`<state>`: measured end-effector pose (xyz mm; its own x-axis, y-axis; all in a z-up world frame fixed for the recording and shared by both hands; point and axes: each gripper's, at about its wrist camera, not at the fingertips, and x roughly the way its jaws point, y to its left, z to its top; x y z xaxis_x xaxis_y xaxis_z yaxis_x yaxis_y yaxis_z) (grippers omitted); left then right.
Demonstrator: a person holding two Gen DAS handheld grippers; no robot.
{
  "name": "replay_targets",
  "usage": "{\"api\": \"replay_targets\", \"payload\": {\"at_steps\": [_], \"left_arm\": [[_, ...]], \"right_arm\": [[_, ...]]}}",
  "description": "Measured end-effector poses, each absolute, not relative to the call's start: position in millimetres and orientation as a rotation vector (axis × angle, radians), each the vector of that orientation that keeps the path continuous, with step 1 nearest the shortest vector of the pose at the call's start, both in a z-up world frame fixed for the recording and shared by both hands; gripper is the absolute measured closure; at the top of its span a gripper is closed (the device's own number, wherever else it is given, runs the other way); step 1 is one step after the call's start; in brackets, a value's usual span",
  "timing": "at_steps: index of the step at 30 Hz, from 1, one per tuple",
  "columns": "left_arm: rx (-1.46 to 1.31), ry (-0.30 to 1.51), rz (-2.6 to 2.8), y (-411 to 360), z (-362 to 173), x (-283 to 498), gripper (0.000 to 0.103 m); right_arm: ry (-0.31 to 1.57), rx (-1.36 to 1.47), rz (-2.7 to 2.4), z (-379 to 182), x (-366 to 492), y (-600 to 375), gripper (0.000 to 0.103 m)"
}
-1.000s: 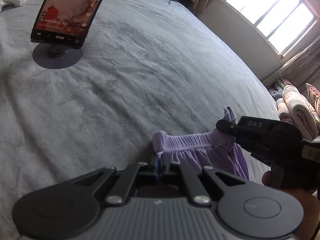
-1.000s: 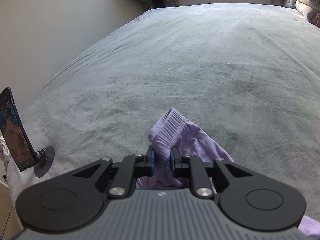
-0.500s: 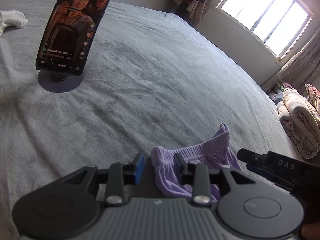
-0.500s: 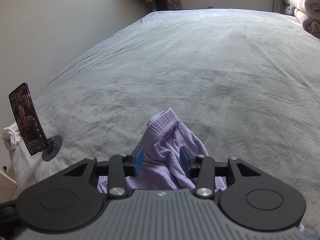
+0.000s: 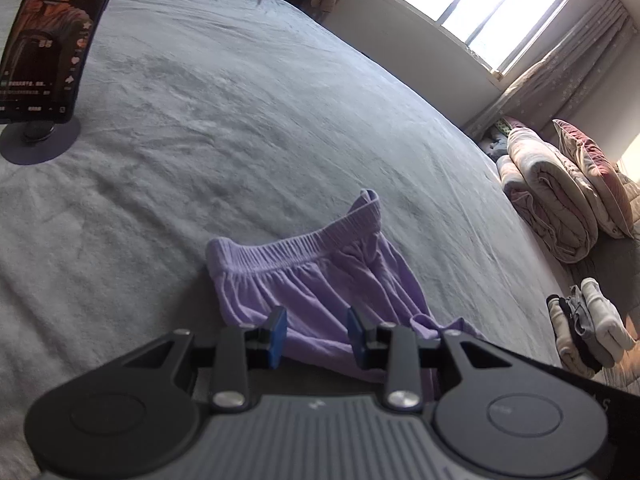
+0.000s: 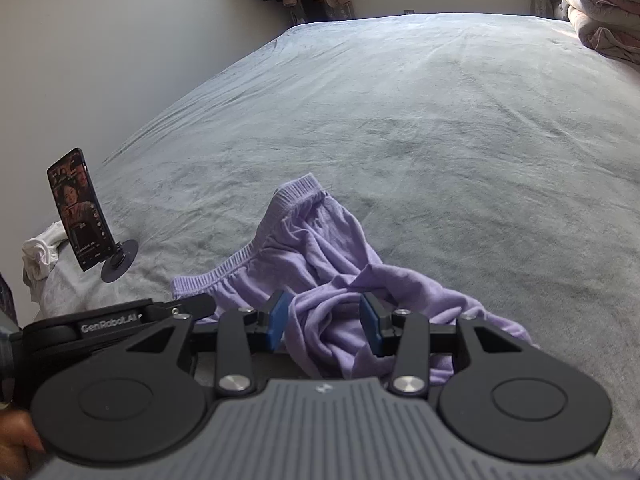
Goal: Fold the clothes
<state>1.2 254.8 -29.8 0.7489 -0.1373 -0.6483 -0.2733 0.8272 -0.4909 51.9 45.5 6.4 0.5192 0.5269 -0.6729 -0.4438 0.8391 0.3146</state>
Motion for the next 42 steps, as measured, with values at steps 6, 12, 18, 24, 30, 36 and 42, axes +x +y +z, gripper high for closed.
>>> {"api": "replay_targets", "payload": {"at_steps": [6,12,18,24,30,36,42], "left_arm": [[-0.596,0.775,0.051,248,-41,13,0.072],[-0.574,0.790,0.046,246,-45,15,0.073],[-0.600,0.808,0.061,251,-48,16,0.077],[-0.586,0.812,0.066,249,-48,16,0.078],[-0.568,0.816,0.073,248,-48,17,0.078],[-0.538,0.821,0.075,247,-48,20,0.080],[-0.532,0.831,0.076,248,-49,22,0.082]], "right_arm": [[0.876,0.067,0.595,-15,42,61,0.060],[0.874,0.015,0.552,-36,47,69,0.091],[0.847,0.007,0.530,-24,41,53,0.097],[0.808,0.069,0.494,-2,36,9,0.097],[0.774,0.122,0.438,15,29,-31,0.097],[0.720,0.142,0.372,28,22,-66,0.098],[0.655,0.147,0.278,43,21,-105,0.098]]}}
